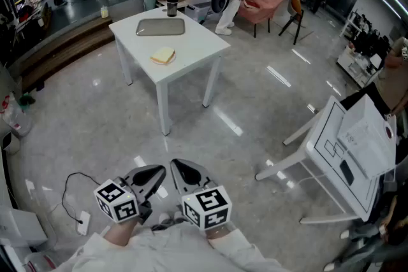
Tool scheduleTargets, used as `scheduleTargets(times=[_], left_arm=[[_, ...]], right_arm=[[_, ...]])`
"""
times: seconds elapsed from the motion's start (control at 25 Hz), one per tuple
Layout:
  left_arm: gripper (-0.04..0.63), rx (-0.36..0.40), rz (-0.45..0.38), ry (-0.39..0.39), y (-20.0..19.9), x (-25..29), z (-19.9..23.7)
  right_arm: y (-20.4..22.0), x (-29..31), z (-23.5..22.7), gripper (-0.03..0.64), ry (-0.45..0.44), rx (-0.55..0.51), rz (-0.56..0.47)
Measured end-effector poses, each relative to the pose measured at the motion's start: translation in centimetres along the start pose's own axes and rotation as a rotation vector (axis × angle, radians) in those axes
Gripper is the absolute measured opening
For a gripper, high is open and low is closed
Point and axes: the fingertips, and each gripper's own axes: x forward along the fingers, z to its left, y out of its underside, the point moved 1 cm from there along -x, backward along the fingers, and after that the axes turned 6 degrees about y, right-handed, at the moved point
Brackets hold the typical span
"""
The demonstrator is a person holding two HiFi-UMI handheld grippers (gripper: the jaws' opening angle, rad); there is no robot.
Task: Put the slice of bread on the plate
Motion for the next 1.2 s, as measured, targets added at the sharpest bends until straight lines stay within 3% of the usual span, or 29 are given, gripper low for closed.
scheduleTargets(times=[0.4,0.56,0.84,1.2], left_arm=[[0.011,-0.025,0.018,0.013,1.1,-0.7,-0.9],[0.011,-0.036,0.008,0.016,1.2,-0.6,-0.9],[0.011,-0.026,-0.038,-0.021,0.0,0.5,-0.3],[0.011,-0.089,-0.035,-0.051,2.6,1.1,0.2]], right_arm=[[0.7,-0.8,0.6,0.014,0.006,-0.040,0.007],[1.1,-0.7,1.1,0.014,-0.031,0.004,0.007],[0.9,-1.0,-0.4,0.015,0.007,-0.019,-0.001],[2.1,-1.3,-2.1,0.015,-0.003,-0.002,0.028]])
